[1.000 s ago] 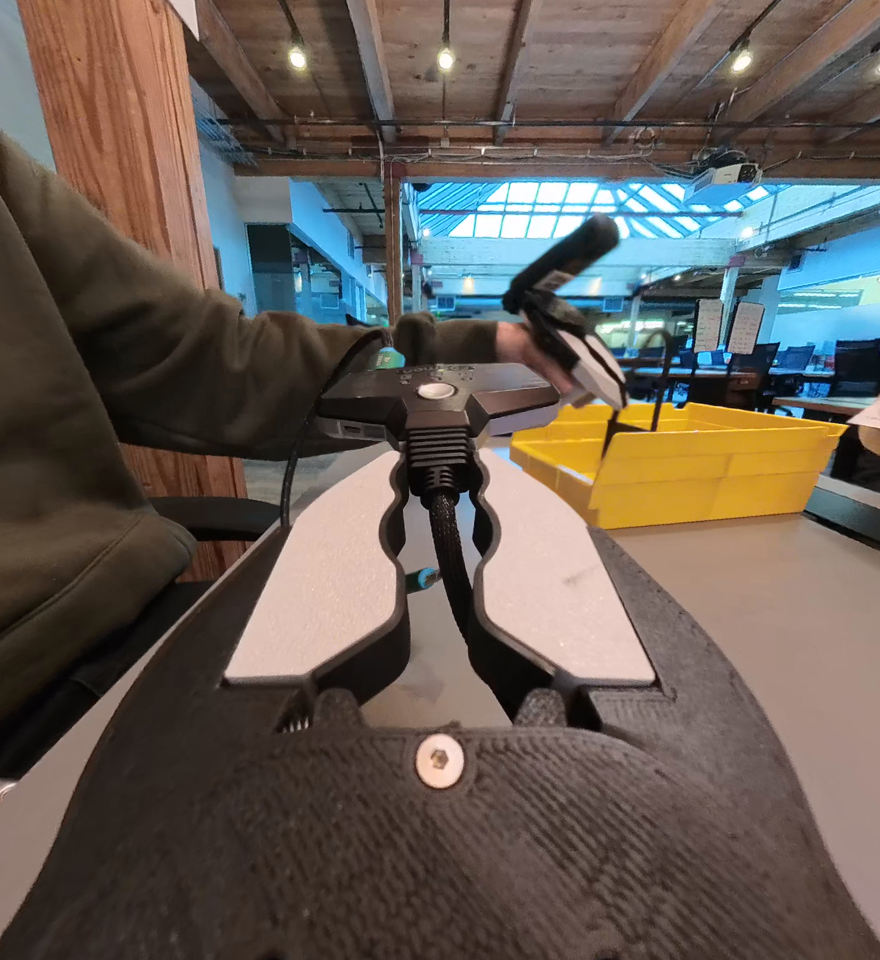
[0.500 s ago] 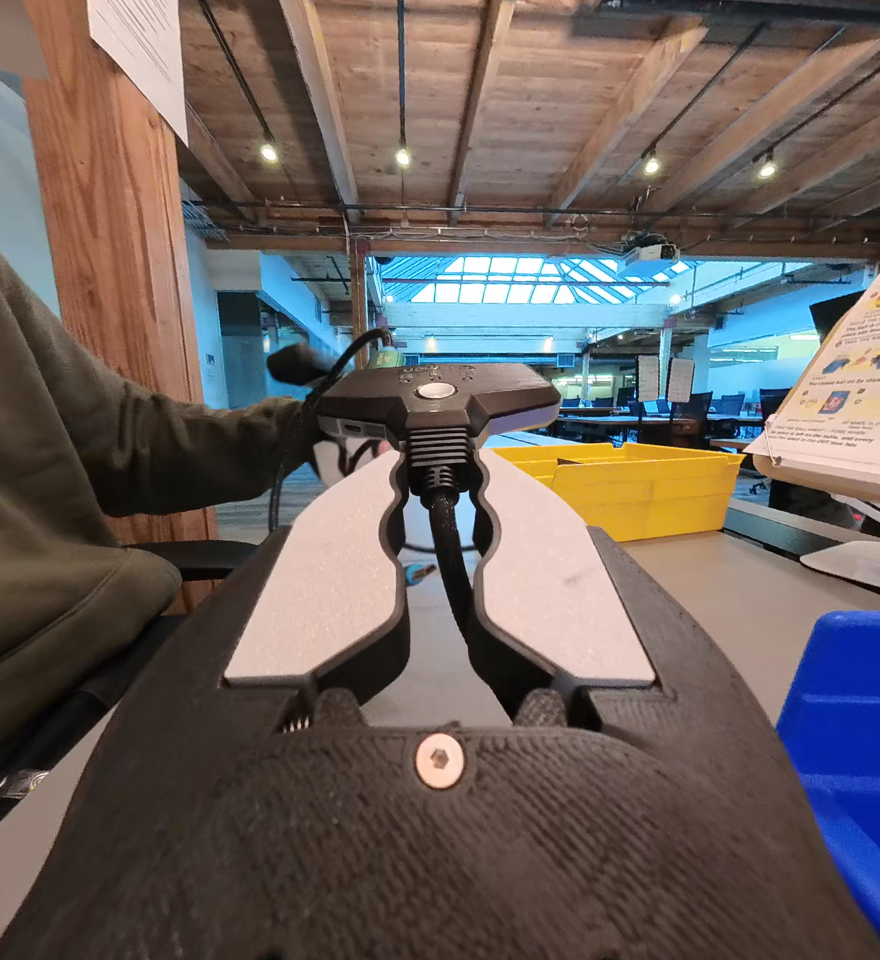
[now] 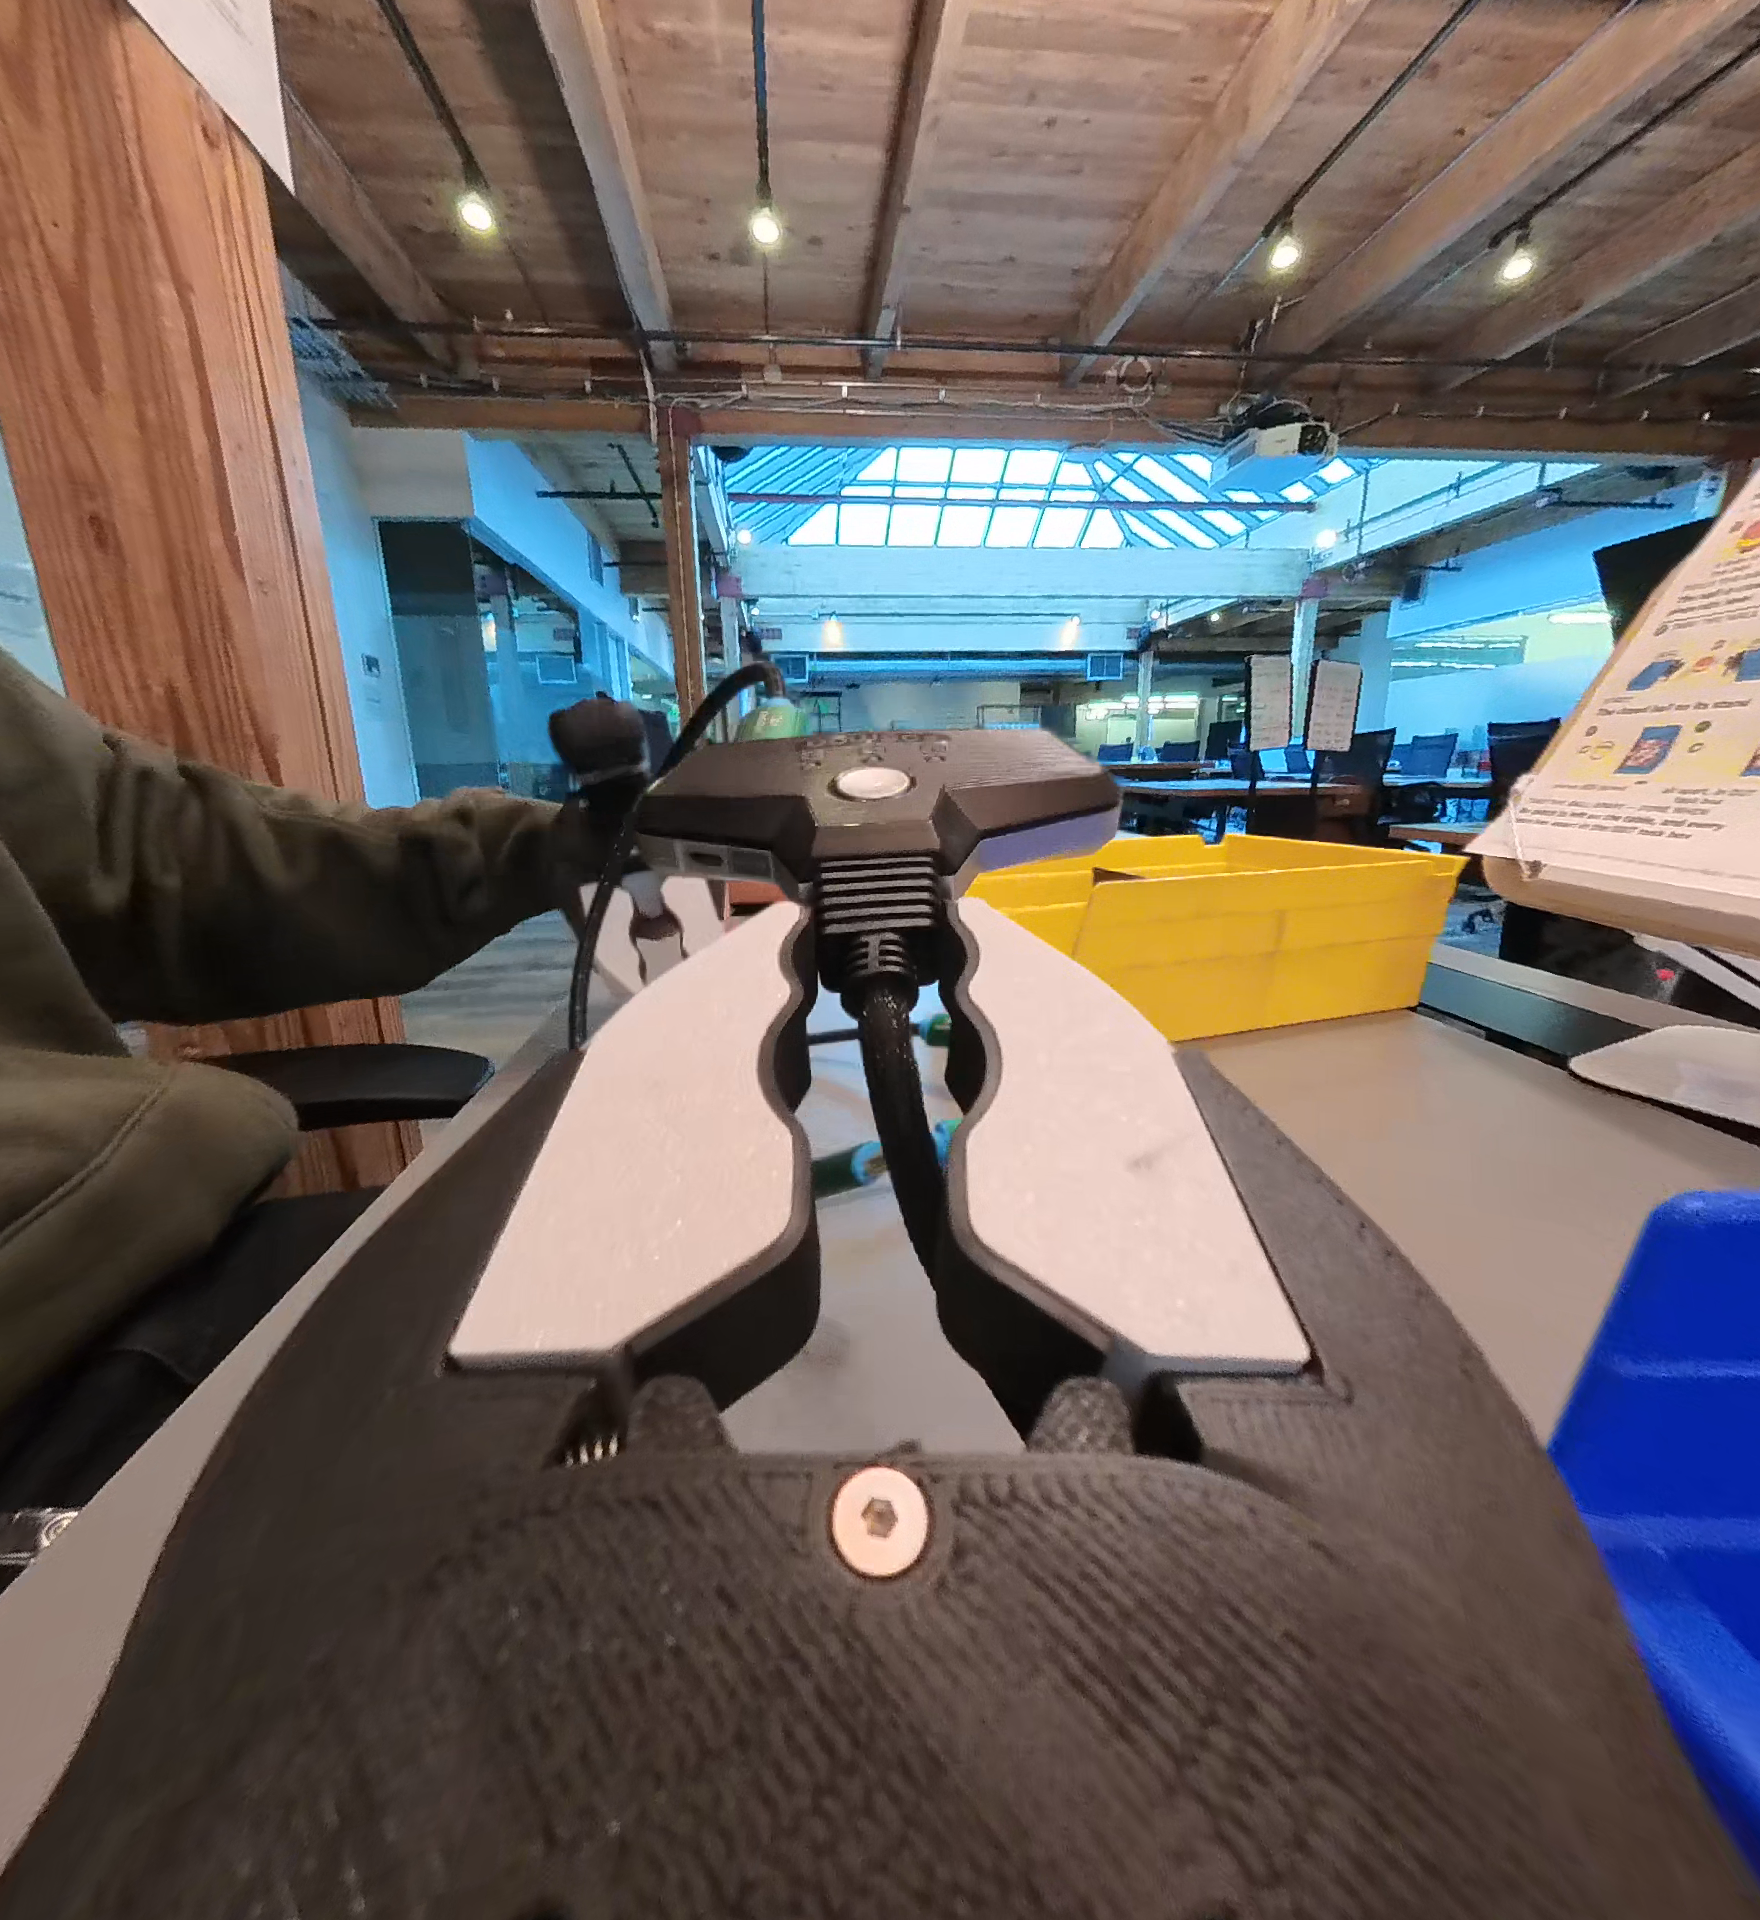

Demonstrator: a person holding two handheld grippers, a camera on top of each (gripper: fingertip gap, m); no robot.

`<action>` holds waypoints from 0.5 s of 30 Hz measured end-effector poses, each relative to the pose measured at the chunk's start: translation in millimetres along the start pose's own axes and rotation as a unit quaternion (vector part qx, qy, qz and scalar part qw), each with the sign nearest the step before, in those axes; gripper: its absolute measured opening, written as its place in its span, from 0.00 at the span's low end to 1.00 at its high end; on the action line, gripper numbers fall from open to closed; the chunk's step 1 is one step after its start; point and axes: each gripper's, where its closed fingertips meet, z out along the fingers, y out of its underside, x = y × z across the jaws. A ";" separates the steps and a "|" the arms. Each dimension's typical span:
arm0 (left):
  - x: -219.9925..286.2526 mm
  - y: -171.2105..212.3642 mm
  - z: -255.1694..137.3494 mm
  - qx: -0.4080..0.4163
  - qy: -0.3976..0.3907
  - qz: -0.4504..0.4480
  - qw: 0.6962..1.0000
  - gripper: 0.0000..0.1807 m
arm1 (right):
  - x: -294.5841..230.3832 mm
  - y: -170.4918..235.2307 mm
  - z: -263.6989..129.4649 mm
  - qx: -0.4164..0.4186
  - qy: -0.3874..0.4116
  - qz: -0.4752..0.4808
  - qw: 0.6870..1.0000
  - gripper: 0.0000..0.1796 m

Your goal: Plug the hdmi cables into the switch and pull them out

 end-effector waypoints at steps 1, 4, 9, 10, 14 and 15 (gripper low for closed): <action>-1.4 -5.3 -3.5 0.022 0.004 -0.021 1.000 0.14 | -0.5 1.4 1.3 -0.005 -0.002 0.000 1.000 0.12; -33.2 -24.0 -11.0 0.077 -0.083 -0.084 0.990 0.16 | -1.0 3.2 2.6 -0.012 -0.002 -0.002 1.000 0.12; -80.8 -31.3 -1.2 0.043 -0.225 -0.119 0.966 0.17 | -2.0 4.3 3.5 -0.017 -0.005 -0.003 1.000 0.12; -88.1 -32.5 3.7 0.037 -0.241 -0.122 0.962 0.17 | -2.4 4.4 3.7 -0.017 -0.006 -0.003 1.000 0.12; -105.0 -31.6 29.5 0.010 -0.257 -0.131 0.957 0.17 | -1.8 4.2 3.5 -0.016 -0.003 -0.005 1.000 0.12; -108.1 -30.3 34.3 0.006 -0.259 -0.135 0.956 0.17 | -2.0 4.2 3.5 -0.016 -0.003 -0.005 1.000 0.12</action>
